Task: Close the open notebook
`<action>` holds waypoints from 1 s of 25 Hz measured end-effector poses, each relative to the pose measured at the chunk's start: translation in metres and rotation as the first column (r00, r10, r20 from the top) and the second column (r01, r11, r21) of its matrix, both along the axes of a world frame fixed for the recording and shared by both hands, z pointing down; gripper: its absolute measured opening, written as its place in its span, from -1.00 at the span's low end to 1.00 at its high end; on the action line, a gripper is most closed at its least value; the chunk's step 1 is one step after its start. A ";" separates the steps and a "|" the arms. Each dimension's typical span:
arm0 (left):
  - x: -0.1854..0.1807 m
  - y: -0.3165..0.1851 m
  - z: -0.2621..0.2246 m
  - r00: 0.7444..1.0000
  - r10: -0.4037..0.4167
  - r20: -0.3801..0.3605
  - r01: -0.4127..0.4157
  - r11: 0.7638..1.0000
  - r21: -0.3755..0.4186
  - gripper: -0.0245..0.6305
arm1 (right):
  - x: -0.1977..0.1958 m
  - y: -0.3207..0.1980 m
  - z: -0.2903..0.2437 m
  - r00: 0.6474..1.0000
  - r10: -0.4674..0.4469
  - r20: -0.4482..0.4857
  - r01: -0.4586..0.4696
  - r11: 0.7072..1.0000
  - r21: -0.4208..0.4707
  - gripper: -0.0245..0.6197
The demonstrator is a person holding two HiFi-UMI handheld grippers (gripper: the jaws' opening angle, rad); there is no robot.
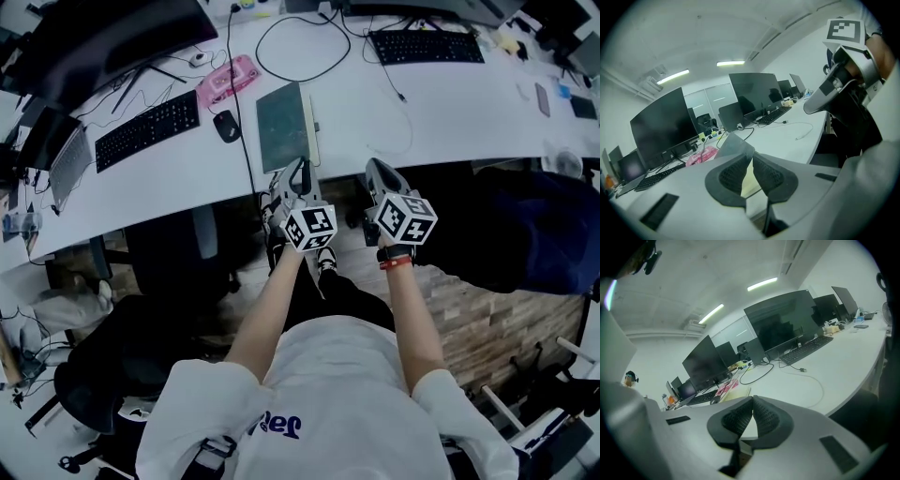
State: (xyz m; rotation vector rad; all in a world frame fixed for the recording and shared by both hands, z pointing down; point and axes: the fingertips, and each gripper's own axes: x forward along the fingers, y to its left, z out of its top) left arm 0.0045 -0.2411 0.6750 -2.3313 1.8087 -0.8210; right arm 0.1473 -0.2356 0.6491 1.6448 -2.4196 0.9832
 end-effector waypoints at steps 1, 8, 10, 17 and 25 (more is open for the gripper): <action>0.002 0.000 0.003 1.000 0.002 0.003 -0.002 1.000 0.001 -0.76 | 0.001 0.000 0.002 1.000 -0.002 -0.003 0.002 1.000 0.002 -0.93; 0.012 -0.003 0.024 1.000 0.010 0.028 -0.010 1.000 0.003 -0.73 | 0.007 0.001 0.011 1.000 0.003 -0.007 -0.002 1.000 0.004 -0.93; 0.014 -0.003 0.030 0.999 0.008 0.034 -0.008 1.000 -0.003 -0.72 | 0.009 0.003 0.016 1.000 0.003 -0.005 -0.003 1.000 -0.003 -0.93; 0.019 -0.003 0.047 0.997 0.014 0.070 -0.012 0.999 -0.029 -0.69 | 0.014 0.006 0.025 1.000 -0.011 -0.015 0.011 1.000 -0.013 -0.93; 0.023 -0.004 0.060 0.998 0.048 0.050 -0.043 0.995 -0.095 -0.64 | 0.010 0.006 0.029 1.000 -0.025 -0.010 0.025 0.999 -0.024 -0.93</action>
